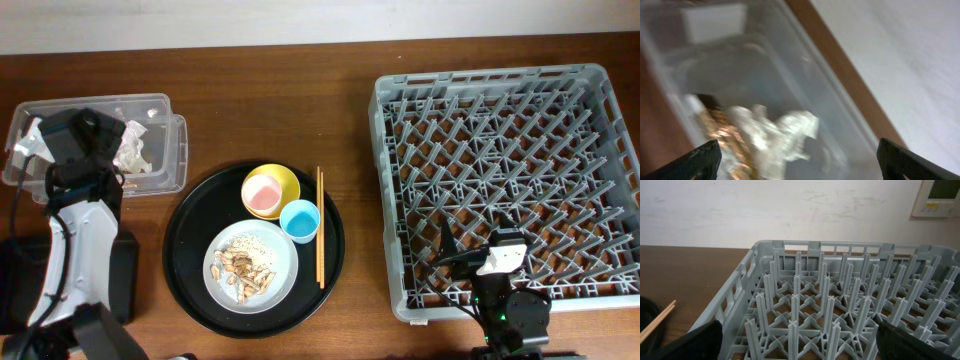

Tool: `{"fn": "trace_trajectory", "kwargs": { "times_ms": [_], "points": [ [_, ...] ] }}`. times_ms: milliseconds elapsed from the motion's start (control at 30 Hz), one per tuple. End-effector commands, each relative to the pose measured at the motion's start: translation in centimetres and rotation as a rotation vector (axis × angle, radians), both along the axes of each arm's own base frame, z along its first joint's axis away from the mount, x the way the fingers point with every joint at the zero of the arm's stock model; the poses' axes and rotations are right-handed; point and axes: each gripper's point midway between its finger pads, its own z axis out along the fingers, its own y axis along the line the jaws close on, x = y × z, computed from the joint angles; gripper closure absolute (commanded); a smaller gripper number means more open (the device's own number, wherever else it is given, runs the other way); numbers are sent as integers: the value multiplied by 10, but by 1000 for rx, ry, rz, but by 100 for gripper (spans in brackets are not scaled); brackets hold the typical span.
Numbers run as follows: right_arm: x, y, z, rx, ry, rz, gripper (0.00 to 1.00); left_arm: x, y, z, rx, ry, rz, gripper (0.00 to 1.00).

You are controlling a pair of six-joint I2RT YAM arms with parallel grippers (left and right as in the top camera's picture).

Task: Sort waste into correct bins and load items into the dishwasher rack
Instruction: 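Carry the gold wrapper with the left gripper and drop it into the clear bin, then reach the left gripper to the white plate's rim and grasp it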

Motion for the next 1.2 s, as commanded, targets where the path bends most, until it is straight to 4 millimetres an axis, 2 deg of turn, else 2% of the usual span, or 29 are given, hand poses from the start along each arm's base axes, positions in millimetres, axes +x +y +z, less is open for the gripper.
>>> {"fn": "trace_trajectory", "kwargs": {
  "times_ms": [0, 100, 233, 300, 400, 567, 633, 700, 800, 900, 933, 967, 1100, 1167],
  "points": [
    [0, 0, -3, 3, 6, -4, 2, 9, -61, 62, -116, -173, -326, 1],
    [0, 0, -3, 3, 6, -4, 2, -13, -90, 83, -176, -189, -429, 1],
    [0, 0, -3, 3, 6, -4, 2, -81, -130, 86, -296, -74, -486, 1],
    [0, 0, -3, 3, 6, -4, 2, -98, -152, 88, -300, -45, -560, 1],
    [0, 0, -3, 3, 6, -4, 2, -118, -213, 97, -209, -33, -879, 1],
    [0, 0, -3, 3, 6, -4, 2, -154, -305, 82, -211, 84, -1182, 1],
    [0, 0, -3, 3, 6, -4, 2, -166, -328, 72, -161, 141, -1246, 1],
    [0, 0, -3, 3, 6, -4, 2, -179, -339, 54, -64, 237, -1245, 1],
    [0, 0, -3, 3, 6, -4, 2, -196, -334, 25, 50, 403, -1153, 1],
    [0, 0, -3, 3, 6, -4, 2, -219, -338, -2, 108, 571, -1182, 2],
    [0, 0, -3, 3, 6, -4, 2, -228, -340, -14, 116, 643, -1192, 11],
    [0, 0, -3, 3, 6, -4, 2, -239, -346, -32, 124, 745, -1194, 34],
    [0, 0, -3, 3, 6, -4, 2, -247, -361, -65, 133, 882, -1167, 47],
    [0, 0, -3, 3, 6, -4, 2, -249, -363, -78, 146, 938, -1144, 49]
  ]
}}
